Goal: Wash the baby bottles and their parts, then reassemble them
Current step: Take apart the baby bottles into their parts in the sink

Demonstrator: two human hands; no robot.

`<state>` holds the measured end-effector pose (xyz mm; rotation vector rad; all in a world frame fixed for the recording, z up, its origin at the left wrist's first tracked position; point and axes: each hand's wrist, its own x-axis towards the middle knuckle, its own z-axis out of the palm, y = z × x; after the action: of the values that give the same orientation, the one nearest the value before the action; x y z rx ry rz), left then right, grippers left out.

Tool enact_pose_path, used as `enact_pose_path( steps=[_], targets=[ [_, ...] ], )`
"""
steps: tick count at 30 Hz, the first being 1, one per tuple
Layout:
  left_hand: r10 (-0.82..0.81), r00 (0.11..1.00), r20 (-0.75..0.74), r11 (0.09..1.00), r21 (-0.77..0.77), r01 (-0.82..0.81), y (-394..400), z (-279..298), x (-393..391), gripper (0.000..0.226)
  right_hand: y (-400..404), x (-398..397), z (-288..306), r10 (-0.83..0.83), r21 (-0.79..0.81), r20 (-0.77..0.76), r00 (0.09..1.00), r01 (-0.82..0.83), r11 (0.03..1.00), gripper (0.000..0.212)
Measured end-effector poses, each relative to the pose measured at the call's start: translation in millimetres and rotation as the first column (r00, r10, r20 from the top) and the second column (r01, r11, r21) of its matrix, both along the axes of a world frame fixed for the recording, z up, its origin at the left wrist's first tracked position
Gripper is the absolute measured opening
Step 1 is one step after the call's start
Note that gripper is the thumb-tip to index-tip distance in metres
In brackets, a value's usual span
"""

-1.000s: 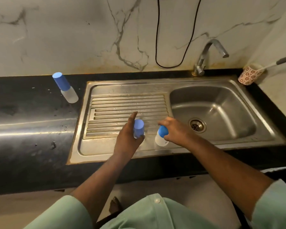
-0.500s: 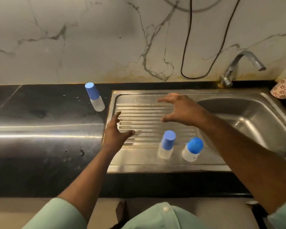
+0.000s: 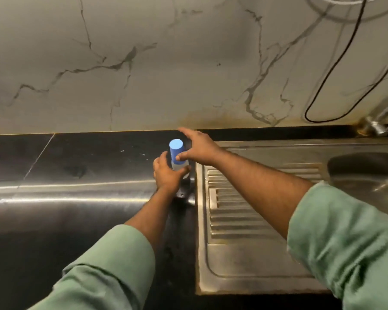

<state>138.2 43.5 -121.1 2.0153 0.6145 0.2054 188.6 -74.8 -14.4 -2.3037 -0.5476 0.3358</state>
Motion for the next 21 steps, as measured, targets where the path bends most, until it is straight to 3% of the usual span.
enact_pose_path(
  steps=[2,4,7,10,13,18,21],
  targets=[
    [-0.032,0.999,0.03,0.999,-0.017,0.032,-0.6,-3.4,7.4,0.065,11.0,6.7,-14.5,-0.009,0.013,-0.059,0.998,0.01,1.0,0.093],
    [-0.016,0.997,0.074,0.997,-0.073,0.021,-6.0,-3.1,7.8,0.05,12.6,9.4,-24.8,-0.038,0.056,-0.083,0.996,0.042,0.998,0.084],
    [-0.016,0.979,0.203,0.995,-0.093,0.036,-22.0,14.1,0.3,0.046,2.1,10.9,-16.2,-0.096,0.169,-0.039,0.995,0.102,0.98,0.056],
    [-0.029,0.943,0.331,0.998,-0.035,0.043,-49.1,42.4,-1.8,0.05,-27.4,3.8,16.8,-0.093,0.279,-0.026,0.995,0.097,0.955,0.053],
    [-0.095,0.894,0.437,0.995,0.001,0.105,-99.5,82.4,-4.3,0.053,-89.4,-11.5,60.1,-0.141,0.342,0.037,0.989,0.12,0.932,0.056],
    [-0.318,0.798,0.512,0.928,-0.005,0.373,-232.9,137.1,-16.5,0.058,-240.2,-57.0,118.4,-0.31,0.402,0.127,0.942,0.236,0.884,0.046],
    [-0.41,0.735,0.539,0.848,-0.071,0.525,-328.6,152.0,-39.3,0.052,-336.3,-89.2,132.8,-0.473,0.538,0.08,0.878,0.361,0.762,0.038]
  ],
)
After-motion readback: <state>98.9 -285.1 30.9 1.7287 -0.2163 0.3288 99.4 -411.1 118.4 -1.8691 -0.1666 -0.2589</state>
